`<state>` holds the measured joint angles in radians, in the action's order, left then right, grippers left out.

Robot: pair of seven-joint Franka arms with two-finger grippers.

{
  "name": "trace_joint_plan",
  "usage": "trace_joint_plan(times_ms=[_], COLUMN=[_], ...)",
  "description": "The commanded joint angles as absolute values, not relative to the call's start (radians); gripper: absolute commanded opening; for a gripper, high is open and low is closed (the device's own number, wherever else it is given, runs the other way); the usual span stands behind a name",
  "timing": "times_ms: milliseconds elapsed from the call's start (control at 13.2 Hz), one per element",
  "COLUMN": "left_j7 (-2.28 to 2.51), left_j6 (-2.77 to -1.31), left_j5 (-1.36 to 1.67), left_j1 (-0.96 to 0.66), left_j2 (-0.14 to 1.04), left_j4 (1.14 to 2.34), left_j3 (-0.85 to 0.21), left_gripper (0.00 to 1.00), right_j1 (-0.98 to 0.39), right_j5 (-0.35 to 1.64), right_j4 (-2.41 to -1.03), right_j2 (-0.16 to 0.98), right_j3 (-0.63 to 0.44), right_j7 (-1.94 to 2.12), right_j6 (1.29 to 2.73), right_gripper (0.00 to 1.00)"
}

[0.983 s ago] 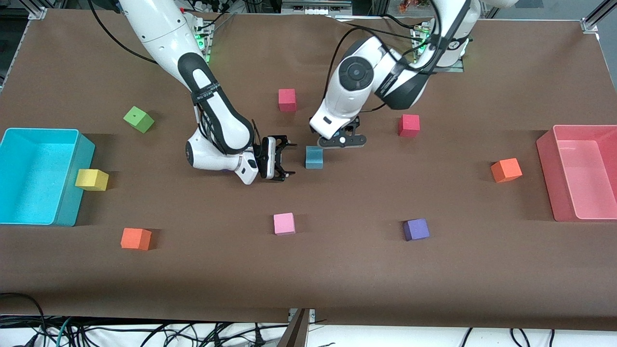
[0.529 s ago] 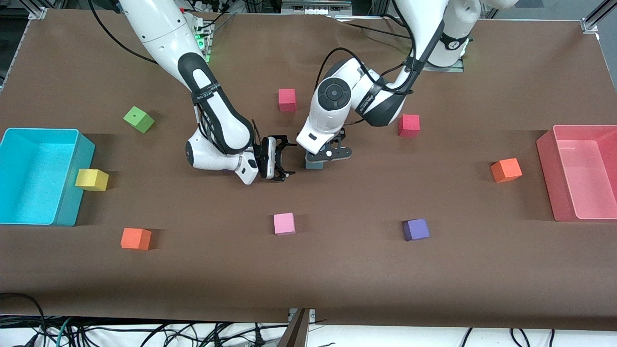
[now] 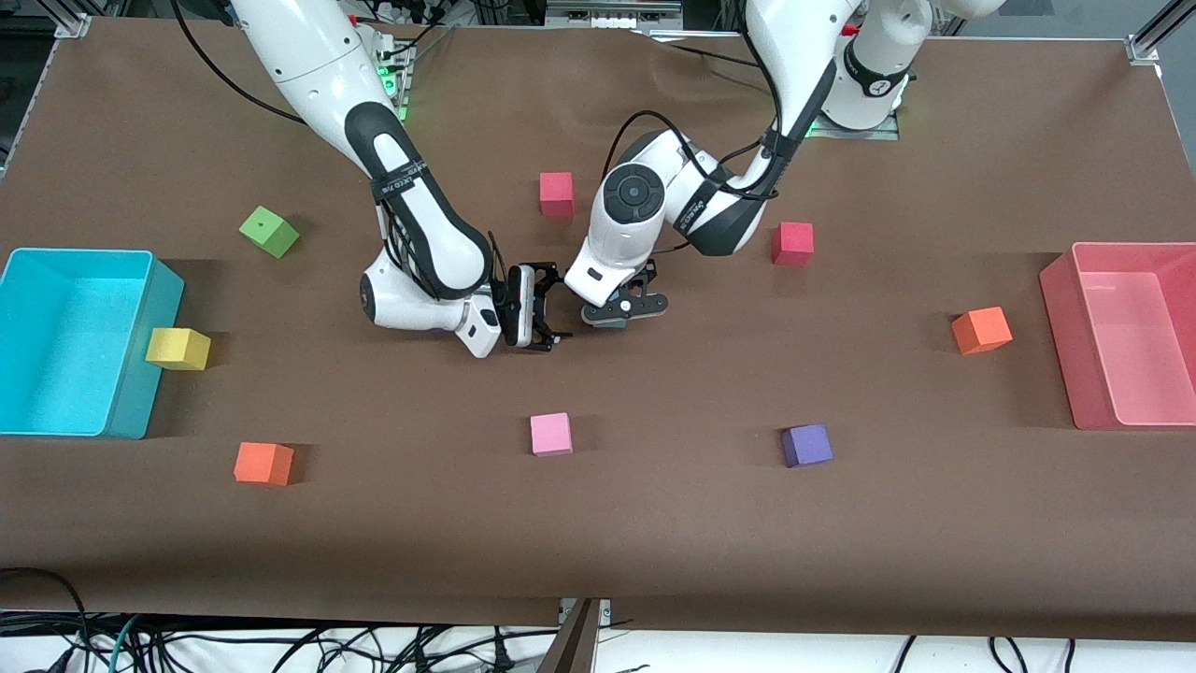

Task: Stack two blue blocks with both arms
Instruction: 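Lower the held cube onto the placed light blue cube with the left gripper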

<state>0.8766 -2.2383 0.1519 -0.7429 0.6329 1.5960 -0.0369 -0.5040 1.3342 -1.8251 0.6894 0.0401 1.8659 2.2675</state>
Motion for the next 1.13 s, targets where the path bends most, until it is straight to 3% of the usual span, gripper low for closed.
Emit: trace_joint_plan(times_ms=[0,983,1058], left_j7=[0.874,0.874,0.879], left_j6=[-2.232,-2.235,-2.235], left_j5=[0.149,0.097,0.101], left_j1=[-0.759,-0.761,-0.761], left_j2=[0.643,0.653,0.657], left_j4=[1.571,1.572,1.572], left_j3=[-0.017,-0.017,-0.017], left_gripper=[0.0,0.0,0.14], right_j1=[-0.505,-0.505,-0.506], right_j5=[1.362,1.362,1.362], right_j4=[-1.835,-1.835,-1.835], right_j2=[0.683,0.683,0.684], right_j3=[0.046,0.046,0.046], right_j7=[1.894,1.893,1.893], right_j6=[2.275,2.278,2.278], right_gripper=[1.0,1.0,1.0])
